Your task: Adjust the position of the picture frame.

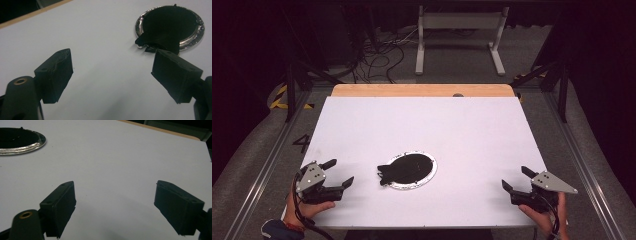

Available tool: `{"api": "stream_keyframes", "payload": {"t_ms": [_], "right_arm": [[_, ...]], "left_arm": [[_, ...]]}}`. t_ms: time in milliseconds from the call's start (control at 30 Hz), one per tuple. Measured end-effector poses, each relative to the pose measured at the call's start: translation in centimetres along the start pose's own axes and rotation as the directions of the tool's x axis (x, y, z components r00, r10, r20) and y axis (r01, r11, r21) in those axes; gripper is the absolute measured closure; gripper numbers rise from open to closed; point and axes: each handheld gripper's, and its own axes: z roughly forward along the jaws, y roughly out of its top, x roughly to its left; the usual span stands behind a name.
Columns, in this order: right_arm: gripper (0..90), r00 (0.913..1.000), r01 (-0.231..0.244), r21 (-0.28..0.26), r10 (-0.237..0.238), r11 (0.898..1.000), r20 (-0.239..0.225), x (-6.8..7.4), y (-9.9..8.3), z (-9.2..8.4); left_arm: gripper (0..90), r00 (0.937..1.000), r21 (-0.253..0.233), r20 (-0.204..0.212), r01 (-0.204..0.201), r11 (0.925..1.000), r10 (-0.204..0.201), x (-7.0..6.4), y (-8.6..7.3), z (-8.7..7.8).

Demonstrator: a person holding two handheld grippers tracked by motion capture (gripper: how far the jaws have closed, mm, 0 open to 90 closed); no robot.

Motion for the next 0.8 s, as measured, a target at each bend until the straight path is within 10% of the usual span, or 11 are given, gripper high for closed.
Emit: {"api": "stream_keyframes", "payload": {"t_ms": [467, 800], "right_arm": [[30.7, 0.9972, 0.045, 0.044, -0.042, 0.998, -0.061, 1.4, 0.6, 0.7], [68.8, 0.9806, 0.114, 0.128, -0.091, 0.985, -0.174, 5.0, 1.6, 3.6]], "left_arm": [[33.7, 0.9981, 0.053, 0.058, 0.016, 0.9985, -0.019, 0.0, 0.4, 1.7], [68.7, 0.9875, 0.131, 0.158, -0.025, 0.9911, 0.004, 0.5, 2.4, 5.6]]}}
